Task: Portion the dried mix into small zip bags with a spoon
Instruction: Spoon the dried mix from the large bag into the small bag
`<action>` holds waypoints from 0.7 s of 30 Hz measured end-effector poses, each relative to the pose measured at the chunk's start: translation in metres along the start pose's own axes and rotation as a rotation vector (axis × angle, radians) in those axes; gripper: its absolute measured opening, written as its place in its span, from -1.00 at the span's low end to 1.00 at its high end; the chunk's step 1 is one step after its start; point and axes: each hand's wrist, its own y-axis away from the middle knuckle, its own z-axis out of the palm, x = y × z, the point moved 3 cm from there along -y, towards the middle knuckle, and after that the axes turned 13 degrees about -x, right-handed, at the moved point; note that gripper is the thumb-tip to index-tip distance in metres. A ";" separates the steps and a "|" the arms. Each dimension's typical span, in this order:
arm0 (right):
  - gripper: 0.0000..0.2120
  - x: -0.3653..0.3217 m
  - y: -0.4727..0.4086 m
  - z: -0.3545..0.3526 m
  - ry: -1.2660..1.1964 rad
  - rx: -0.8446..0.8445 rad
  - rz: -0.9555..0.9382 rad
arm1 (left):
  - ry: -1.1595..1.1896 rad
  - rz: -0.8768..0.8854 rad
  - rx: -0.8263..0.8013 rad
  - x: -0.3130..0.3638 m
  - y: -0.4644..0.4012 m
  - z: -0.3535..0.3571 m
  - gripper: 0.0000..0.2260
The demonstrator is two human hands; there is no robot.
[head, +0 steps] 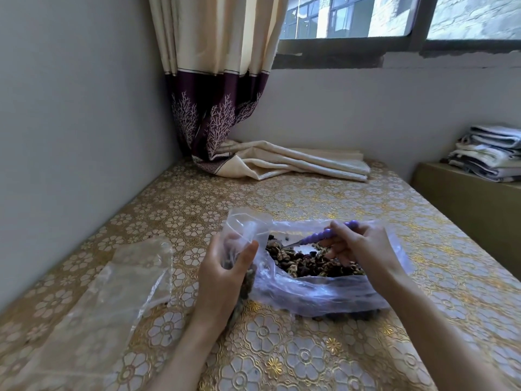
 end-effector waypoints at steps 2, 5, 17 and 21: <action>-0.73 0.002 0.000 0.000 -0.009 0.010 0.009 | -0.012 -0.001 0.006 0.001 0.000 0.000 -0.31; -0.71 0.006 -0.001 -0.002 -0.049 0.021 0.037 | -0.008 -0.003 -0.015 0.001 0.001 0.002 -0.33; -0.74 -0.004 0.008 -0.020 -0.298 0.125 0.018 | -0.009 -0.019 -0.033 0.004 -0.001 0.006 -0.20; -0.75 -0.017 0.013 -0.027 -0.309 0.151 -0.058 | 0.010 -0.042 -0.041 0.003 -0.001 0.008 -0.11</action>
